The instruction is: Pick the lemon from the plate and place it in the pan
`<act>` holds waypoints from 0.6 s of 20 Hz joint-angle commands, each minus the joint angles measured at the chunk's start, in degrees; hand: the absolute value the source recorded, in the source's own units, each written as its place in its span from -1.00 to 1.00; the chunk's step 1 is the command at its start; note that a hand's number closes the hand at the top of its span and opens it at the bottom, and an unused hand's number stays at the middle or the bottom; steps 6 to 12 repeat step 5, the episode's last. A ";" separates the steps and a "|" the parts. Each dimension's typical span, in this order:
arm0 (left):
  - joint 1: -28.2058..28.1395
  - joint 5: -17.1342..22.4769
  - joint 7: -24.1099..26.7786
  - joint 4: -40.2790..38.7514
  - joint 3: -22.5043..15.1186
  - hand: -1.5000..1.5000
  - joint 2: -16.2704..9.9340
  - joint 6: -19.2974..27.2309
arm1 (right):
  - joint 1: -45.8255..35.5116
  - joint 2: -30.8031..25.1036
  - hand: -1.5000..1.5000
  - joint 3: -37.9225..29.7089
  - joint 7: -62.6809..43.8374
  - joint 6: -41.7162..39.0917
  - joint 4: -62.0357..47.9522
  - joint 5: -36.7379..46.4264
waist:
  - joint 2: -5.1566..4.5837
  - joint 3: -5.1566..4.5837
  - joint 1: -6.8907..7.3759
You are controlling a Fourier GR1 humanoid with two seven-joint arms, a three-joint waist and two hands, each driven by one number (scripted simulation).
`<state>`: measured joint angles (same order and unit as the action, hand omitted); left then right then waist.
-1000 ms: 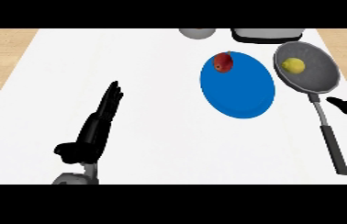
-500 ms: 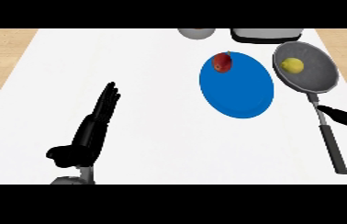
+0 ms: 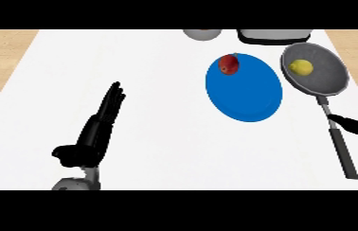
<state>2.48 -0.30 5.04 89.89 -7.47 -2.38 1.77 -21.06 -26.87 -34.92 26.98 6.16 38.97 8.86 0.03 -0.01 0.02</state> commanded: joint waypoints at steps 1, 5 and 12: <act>-0.73 -1.22 -1.05 1.16 -0.90 0.00 0.84 0.20 | 0.61 -2.63 -1.00 1.11 1.81 0.84 -2.72 -1.32 | -0.07 0.03 0.21; 3.46 2.17 -1.90 -2.19 3.24 0.00 -0.75 -2.24 | 1.19 -0.58 -1.00 3.59 1.60 6.89 0.10 1.47 | -0.09 0.01 0.06; 3.46 2.17 -1.90 -2.19 3.24 0.00 -0.75 -2.24 | 1.19 -0.58 -1.00 3.59 1.60 6.89 0.10 1.47 | -0.09 0.01 0.06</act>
